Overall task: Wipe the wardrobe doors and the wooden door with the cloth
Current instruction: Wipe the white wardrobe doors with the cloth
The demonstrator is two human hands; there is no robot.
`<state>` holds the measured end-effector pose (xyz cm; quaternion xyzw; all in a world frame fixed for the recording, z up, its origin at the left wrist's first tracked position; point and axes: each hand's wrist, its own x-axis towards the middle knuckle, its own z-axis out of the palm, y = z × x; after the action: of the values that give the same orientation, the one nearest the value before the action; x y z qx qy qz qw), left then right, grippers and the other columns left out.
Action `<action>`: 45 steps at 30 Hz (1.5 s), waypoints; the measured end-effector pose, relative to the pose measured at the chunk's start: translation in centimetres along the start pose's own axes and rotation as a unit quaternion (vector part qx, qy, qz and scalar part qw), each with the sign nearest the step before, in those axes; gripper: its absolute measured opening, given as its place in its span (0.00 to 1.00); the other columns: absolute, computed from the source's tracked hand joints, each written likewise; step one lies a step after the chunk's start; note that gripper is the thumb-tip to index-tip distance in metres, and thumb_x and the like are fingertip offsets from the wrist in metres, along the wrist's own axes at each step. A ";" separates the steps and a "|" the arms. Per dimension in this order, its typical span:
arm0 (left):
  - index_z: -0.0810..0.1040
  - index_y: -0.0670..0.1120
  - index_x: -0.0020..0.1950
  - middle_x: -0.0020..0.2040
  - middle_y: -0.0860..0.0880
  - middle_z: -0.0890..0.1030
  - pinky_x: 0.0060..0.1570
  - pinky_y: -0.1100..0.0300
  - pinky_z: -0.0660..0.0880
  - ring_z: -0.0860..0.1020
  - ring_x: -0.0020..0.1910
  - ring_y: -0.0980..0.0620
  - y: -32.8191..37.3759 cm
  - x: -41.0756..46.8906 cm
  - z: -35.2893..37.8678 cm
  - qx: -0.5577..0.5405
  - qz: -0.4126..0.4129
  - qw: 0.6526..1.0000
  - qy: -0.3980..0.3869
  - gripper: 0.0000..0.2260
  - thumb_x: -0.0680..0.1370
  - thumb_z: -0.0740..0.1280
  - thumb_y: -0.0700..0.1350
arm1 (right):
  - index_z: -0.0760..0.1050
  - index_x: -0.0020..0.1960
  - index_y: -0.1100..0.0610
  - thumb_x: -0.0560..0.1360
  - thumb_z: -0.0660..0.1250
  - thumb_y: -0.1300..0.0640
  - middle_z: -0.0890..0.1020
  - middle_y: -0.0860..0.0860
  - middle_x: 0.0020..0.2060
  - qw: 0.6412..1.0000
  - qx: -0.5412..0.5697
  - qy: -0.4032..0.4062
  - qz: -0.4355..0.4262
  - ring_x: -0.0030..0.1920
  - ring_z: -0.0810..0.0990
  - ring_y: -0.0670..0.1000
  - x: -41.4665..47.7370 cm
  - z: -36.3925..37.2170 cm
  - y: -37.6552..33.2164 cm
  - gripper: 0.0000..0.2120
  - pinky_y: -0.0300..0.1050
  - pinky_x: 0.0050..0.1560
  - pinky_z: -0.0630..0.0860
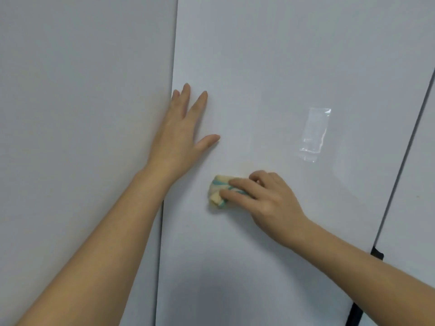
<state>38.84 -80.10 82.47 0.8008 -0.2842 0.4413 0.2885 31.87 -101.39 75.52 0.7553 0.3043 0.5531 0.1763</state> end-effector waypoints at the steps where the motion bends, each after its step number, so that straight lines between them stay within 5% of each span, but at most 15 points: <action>1: 0.51 0.54 0.80 0.81 0.49 0.44 0.73 0.57 0.48 0.42 0.79 0.50 0.0 -0.4 0.4 0.002 -0.002 1.000 0.007 0.35 0.78 0.65 0.57 | 0.83 0.56 0.53 0.78 0.56 0.69 0.83 0.50 0.53 0.999 -0.004 0.025 0.038 0.41 0.73 0.57 0.5 -0.3 1.0 0.20 0.47 0.38 0.69; 4: 0.51 0.54 0.80 0.81 0.49 0.42 0.73 0.56 0.49 0.42 0.79 0.48 0.2 -1.8 1.3 -0.002 -0.006 1.000 0.014 0.36 0.77 0.65 0.58 | 0.83 0.56 0.54 0.77 0.60 0.70 0.83 0.51 0.54 0.995 0.003 0.051 0.088 0.39 0.72 0.57 -1.5 -0.4 0.2 0.18 0.49 0.38 0.70; 9: 0.50 0.55 0.80 0.81 0.49 0.42 0.76 0.52 0.51 0.41 0.79 0.49 1.4 -4.1 2.7 0.013 0.006 1.000 -0.010 0.37 0.76 0.64 0.60 | 0.82 0.56 0.54 0.83 0.54 0.65 0.83 0.51 0.54 0.999 0.021 -0.047 0.000 0.41 0.75 0.56 -6.1 -1.7 -0.6 0.19 0.49 0.39 0.72; 15: 0.52 0.56 0.80 0.81 0.48 0.44 0.76 0.44 0.55 0.43 0.79 0.48 3.7 -4.6 3.8 -0.005 -0.021 1.000 0.001 0.38 0.75 0.66 0.61 | 0.83 0.58 0.57 0.77 0.61 0.71 0.83 0.54 0.56 0.995 -0.019 0.040 0.092 0.44 0.72 0.57 -5.8 -4.2 3.8 0.18 0.49 0.43 0.71; 21: 0.50 0.57 0.79 0.80 0.48 0.42 0.75 0.43 0.54 0.42 0.79 0.48 4.6 -5.0 4.6 -0.002 -0.050 0.999 -0.007 0.40 0.74 0.68 0.61 | 0.82 0.58 0.55 0.83 0.55 0.64 0.82 0.53 0.56 0.997 0.023 -0.072 0.003 0.45 0.73 0.56 -11.5 -5.7 3.2 0.17 0.50 0.45 0.73; 26: 0.52 0.57 0.79 0.81 0.48 0.45 0.74 0.42 0.59 0.44 0.79 0.48 4.6 -4.9 4.8 0.009 -0.054 0.998 0.008 0.40 0.73 0.69 0.61 | 0.82 0.58 0.57 0.74 0.64 0.72 0.81 0.54 0.57 0.991 -0.017 0.032 0.131 0.48 0.72 0.59 -9.1 -8.1 7.5 0.19 0.54 0.48 0.72; 35: 0.52 0.58 0.79 0.81 0.49 0.45 0.73 0.43 0.60 0.45 0.79 0.48 4.9 -4.8 4.8 0.013 -0.064 0.998 0.013 0.40 0.72 0.70 0.60 | 0.74 0.59 0.51 0.82 0.50 0.64 0.74 0.47 0.59 0.995 0.030 -0.033 0.093 0.49 0.70 0.56 -14.2 -6.7 3.2 0.17 0.48 0.50 0.65; 40: 0.54 0.57 0.79 0.80 0.48 0.47 0.72 0.43 0.60 0.47 0.79 0.47 4.8 -4.7 4.6 0.024 -0.062 0.998 0.014 0.40 0.72 0.71 0.60 | 0.79 0.59 0.53 0.75 0.61 0.71 0.76 0.49 0.60 0.982 0.046 0.025 0.180 0.51 0.69 0.57 -12.8 -5.1 2.6 0.20 0.53 0.48 0.70; 45: 0.56 0.56 0.78 0.79 0.46 0.52 0.70 0.41 0.64 0.53 0.78 0.45 4.2 -4.4 3.7 0.036 -0.048 0.998 0.011 0.40 0.71 0.72 0.60 | 0.73 0.60 0.50 0.79 0.60 0.65 0.73 0.46 0.60 0.992 0.074 -0.029 0.100 0.49 0.68 0.53 -16.2 -2.6 -2.3 0.14 0.48 0.46 0.67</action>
<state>35.91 -84.66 77.85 0.8183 -0.2262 0.4457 0.2837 25.49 -110.39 63.19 0.8084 0.2620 0.5220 0.0728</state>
